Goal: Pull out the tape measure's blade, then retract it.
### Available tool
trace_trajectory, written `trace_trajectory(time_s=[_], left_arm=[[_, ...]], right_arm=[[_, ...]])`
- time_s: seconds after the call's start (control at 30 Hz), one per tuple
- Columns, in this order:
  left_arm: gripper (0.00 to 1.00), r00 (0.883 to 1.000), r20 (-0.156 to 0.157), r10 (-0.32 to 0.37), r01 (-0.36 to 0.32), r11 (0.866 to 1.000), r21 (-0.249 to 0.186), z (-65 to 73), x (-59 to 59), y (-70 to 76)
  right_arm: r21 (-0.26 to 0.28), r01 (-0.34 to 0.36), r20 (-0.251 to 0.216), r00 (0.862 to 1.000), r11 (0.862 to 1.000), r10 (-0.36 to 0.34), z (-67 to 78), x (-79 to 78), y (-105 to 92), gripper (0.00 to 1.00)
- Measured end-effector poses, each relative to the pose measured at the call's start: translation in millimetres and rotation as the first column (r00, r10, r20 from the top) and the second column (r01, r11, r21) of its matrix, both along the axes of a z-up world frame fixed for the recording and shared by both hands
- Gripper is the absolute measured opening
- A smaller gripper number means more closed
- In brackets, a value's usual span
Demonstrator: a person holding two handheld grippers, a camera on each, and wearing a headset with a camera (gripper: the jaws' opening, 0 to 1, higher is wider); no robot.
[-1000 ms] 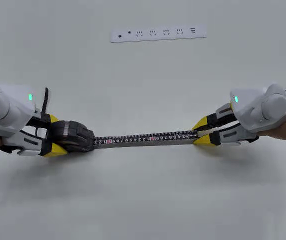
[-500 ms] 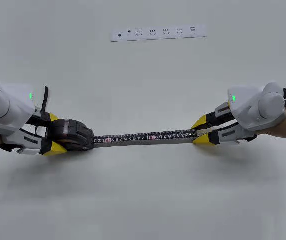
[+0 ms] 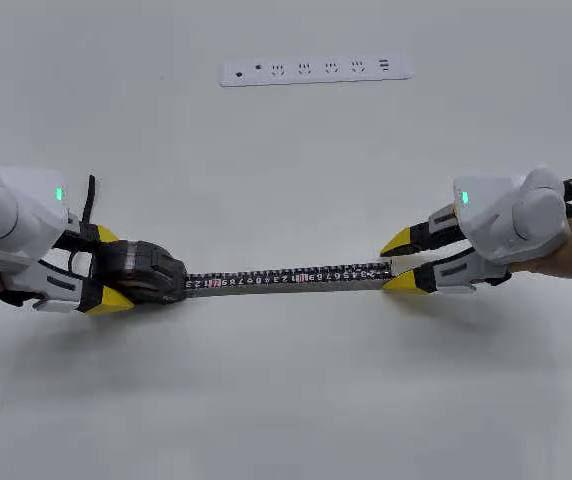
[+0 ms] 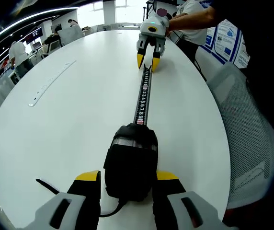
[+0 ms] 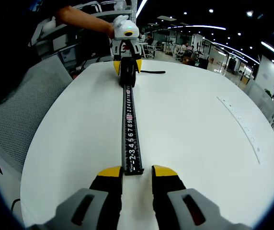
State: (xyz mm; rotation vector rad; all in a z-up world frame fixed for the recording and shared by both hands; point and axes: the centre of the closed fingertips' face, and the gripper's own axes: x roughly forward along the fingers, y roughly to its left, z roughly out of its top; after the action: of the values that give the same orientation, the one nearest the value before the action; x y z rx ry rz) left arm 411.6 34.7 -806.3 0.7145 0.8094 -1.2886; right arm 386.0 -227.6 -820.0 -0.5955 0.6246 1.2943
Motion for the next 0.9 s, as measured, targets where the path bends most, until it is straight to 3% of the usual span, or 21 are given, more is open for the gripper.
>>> trace_trajectory(time_s=[0.1, 0.23, 0.4, 0.43, 0.53, 0.9], left_arm=[[0.47, 1.000, 0.009, 0.002, -0.002, 1.000, -0.021, 3.4, 0.9, -1.9], [0.65, 1.000, 0.004, 0.002, -0.002, 0.999, -0.041, 6.2, 0.3, -4.0], [0.87, 1.000, 0.011, 0.004, -0.003, 0.999, -0.051, 8.4, 0.1, -5.7], [0.93, 1.000, 0.015, 0.010, -0.009, 0.998, -0.055, 9.2, 0.9, -6.5], [0.97, 1.000, 0.017, 0.009, -0.008, 0.998, -0.061, 10.7, 1.2, -7.5], [1.00, 1.000, 0.013, 0.009, -0.008, 0.997, -0.076, 13.3, 0.5, -8.0]], right_arm=[[0.004, 0.015, -0.004, 1.000, 1.000, -0.015, 1.1, -0.4, -1.6, 0.33], [0.012, 0.027, -0.010, 1.000, 1.000, -0.027, 2.4, -2.0, -2.4, 0.49], [0.021, 0.038, -0.002, 0.999, 0.999, -0.038, 3.8, -1.2, -1.3, 0.82], [0.028, 0.051, 0.000, 0.999, 0.998, -0.051, 4.6, 0.1, -0.6, 0.88], [0.037, 0.068, 0.003, 0.998, 0.997, -0.068, 6.6, 1.6, -0.2, 0.97], [0.039, 0.090, -0.012, 0.996, 0.995, -0.089, 7.6, -0.5, -3.1, 1.00]])
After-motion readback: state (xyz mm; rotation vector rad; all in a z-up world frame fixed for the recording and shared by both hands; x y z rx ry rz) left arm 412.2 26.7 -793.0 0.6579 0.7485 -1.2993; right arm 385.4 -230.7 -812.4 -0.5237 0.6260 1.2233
